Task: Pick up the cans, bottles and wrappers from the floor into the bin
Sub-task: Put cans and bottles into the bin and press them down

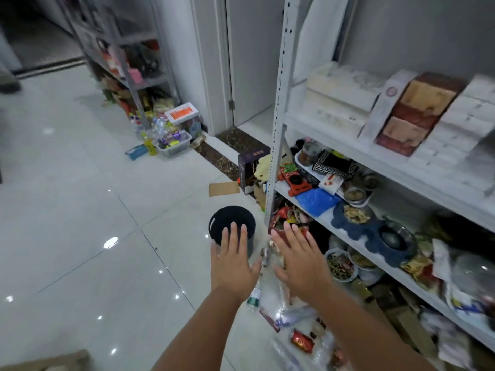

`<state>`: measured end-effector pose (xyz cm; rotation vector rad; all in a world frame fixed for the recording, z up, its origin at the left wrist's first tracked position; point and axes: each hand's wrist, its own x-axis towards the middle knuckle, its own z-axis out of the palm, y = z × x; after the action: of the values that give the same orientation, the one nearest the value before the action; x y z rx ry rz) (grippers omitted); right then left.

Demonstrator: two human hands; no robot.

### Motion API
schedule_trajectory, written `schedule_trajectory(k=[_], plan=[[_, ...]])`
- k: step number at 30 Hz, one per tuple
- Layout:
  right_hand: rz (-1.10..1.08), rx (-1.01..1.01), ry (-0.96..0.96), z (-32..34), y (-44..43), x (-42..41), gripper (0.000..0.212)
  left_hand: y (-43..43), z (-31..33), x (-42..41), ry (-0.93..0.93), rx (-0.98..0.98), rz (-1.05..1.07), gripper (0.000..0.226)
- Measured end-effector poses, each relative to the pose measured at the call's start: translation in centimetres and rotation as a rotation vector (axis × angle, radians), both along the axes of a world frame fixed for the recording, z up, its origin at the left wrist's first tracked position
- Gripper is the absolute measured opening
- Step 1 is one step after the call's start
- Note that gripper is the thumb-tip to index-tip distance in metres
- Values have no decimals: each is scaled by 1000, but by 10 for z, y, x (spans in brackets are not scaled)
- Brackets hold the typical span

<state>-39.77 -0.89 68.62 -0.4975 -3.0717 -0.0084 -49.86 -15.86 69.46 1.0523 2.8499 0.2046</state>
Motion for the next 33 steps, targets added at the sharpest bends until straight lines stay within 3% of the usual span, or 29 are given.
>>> schedule_trajectory(k=[5,14,19,26,33], plan=[[79,56,39,27,30,96,72,28,38,94,89,38,54,75],[255,112,-25,67,100,249,71,67,52,283,105,79,187,73],[277,130,-107,56,116,304,70,68,50,325,90,42,195,71],[195,91,-71,29,136,364,72,105,24,368,39,-21,9,70],[224,58,-150,-6,199,412,73,154,-15,419,-30,-101,-17,68]])
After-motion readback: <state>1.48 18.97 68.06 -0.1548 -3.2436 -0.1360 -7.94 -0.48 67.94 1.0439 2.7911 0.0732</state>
